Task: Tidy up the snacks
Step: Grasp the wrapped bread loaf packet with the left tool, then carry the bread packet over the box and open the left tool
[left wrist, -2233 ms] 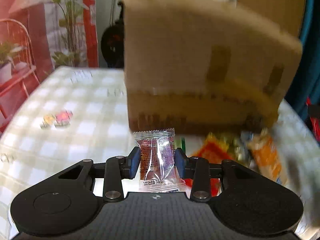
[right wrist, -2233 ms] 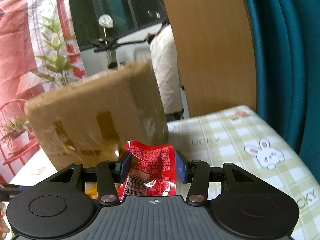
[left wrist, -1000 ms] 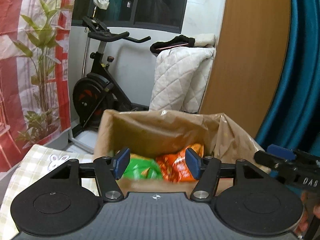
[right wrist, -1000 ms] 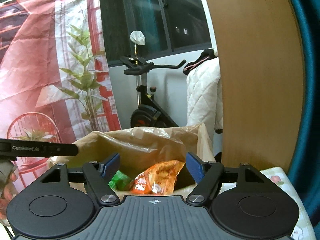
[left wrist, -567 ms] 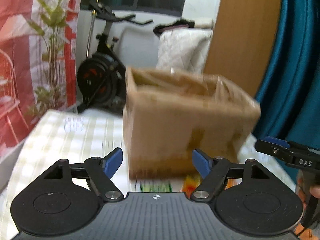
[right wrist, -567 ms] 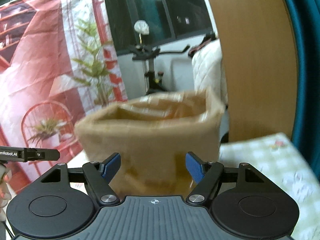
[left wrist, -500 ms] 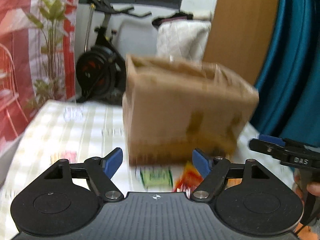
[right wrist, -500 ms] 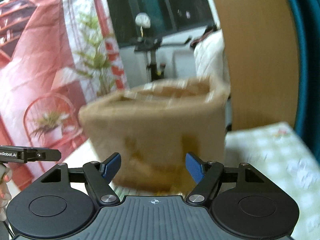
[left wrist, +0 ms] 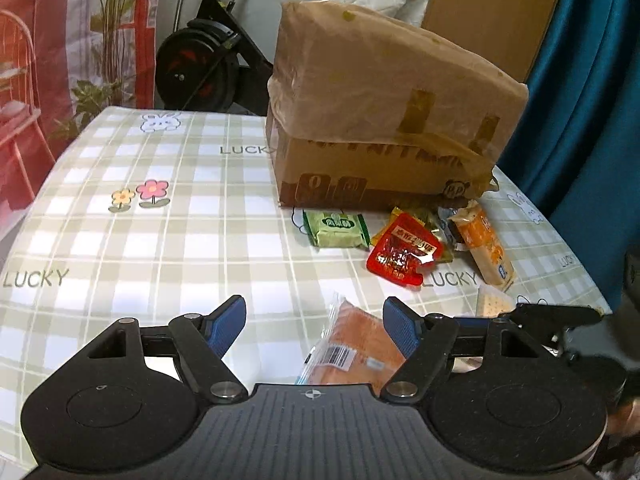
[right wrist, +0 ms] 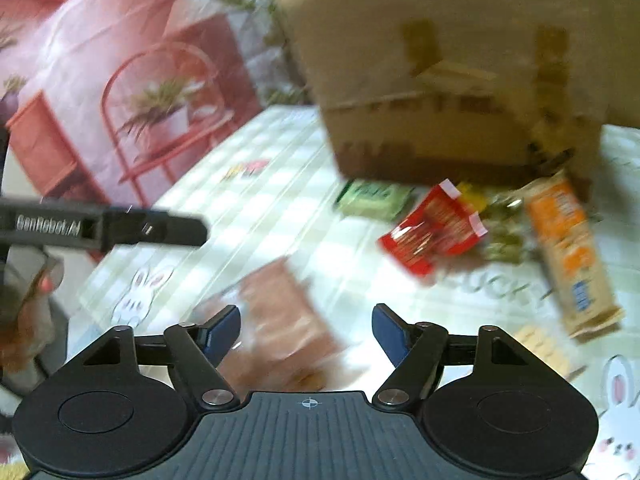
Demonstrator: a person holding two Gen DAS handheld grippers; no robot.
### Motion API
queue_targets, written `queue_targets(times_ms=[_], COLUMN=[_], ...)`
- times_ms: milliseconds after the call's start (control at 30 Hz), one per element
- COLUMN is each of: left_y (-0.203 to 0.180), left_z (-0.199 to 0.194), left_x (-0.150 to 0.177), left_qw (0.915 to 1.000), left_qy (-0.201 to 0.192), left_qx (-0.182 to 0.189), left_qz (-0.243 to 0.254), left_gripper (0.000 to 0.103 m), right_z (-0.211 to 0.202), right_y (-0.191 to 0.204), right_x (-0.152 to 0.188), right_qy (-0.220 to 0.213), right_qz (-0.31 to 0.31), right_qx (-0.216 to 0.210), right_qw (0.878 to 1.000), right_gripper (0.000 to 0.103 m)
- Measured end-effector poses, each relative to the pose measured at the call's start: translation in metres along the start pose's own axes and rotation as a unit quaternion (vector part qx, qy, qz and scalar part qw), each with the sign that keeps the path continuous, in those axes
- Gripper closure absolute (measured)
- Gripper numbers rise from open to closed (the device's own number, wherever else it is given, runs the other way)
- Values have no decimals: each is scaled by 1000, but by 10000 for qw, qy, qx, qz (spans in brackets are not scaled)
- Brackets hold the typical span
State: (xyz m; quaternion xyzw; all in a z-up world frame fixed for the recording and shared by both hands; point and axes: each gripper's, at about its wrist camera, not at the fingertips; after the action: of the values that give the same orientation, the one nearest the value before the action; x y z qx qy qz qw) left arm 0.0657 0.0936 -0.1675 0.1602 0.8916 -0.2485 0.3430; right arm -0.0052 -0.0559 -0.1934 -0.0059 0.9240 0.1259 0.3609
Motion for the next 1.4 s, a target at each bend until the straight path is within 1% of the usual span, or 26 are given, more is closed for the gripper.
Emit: queue_targets(times_ms=[33,200,400,433,467,500,533,567,633,667,700,733,767,800,833,867,900,933,967,1067,1167,1400], left_y=[1,5,7,9,10,11,12,13,17,19,21,22,22,21,21,19,18,18,18,16,11,2], left_z=[0,7,22,23,25,28,31,33,41,45,48,51,53,55,57,57,58,59,58,59,57,44], left_x=[2,11,15,16,16,16,17,17,18,18,18,17,17,17,17,17,17,16,16,14,11,-9], left_qw=[10000,9998,9992,9991,9988,9985,9981,9977,9962,9954,9946,9940,9936,9934,9932,9934,9938,9937,9935,9932,9937,9947], left_qy=[10,136,327,354,388,421,453,476,553,568,574,584,598,607,610,601,593,596,591,586,557,204], left_qx=[21,101,160,169,193,226,267,307,461,521,545,570,607,643,678,689,674,685,706,738,745,840], left_qz=[-23,-48,-134,-164,-210,-271,-334,-383,-489,-573,-671,-725,-738,-737,-719,-693,-660,-651,-669,-686,-628,-558], left_gripper=[26,26,27,27,28,28,28,28,29,30,31,34,38,39,44,46,48,49,51,54,54,54], right_z=[1,6,18,20,21,21,22,23,25,26,27,29,30,32,33,33,34,34,34,33,30,10], right_y=[6,22,18,15,14,12,11,11,12,12,13,13,13,13,13,13,13,12,11,10,9,6], right_x=[-2,2,4,4,4,3,1,0,-3,-4,-5,-6,-6,-6,-7,-7,-7,-7,-7,-9,-11,-29], right_qy=[57,379,675,657,654,637,624,618,560,548,556,559,562,566,558,541,529,498,470,410,306,-132], right_qz=[-42,-228,-247,-222,-197,-189,-191,-200,-256,-285,-298,-306,-307,-301,-293,-288,-287,-290,-293,-280,-319,-565], right_qx=[-12,-66,147,124,96,43,-23,-65,-102,-138,-147,-144,-138,-133,-135,-140,-140,-140,-161,-173,-159,-92], right_qw=[10000,9990,9973,9975,9976,9978,9979,9979,9981,9980,9979,9979,9979,9979,9979,9980,9981,9982,9983,9986,9989,9983], right_gripper=[24,13,13,15,19,28,34,35,44,46,47,47,46,46,46,46,47,51,51,54,55,56])
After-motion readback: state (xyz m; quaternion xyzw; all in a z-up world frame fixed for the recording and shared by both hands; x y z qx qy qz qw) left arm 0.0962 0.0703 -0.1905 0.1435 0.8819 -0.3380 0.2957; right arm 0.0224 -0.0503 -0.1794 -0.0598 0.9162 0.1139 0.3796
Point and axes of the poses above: each gripper's, at about its wrist camera, not at the fingertips, and z roughly the way its jaws point, y to its left, x to its underside, and after that the axes turned 11 degrees about x, right-handed
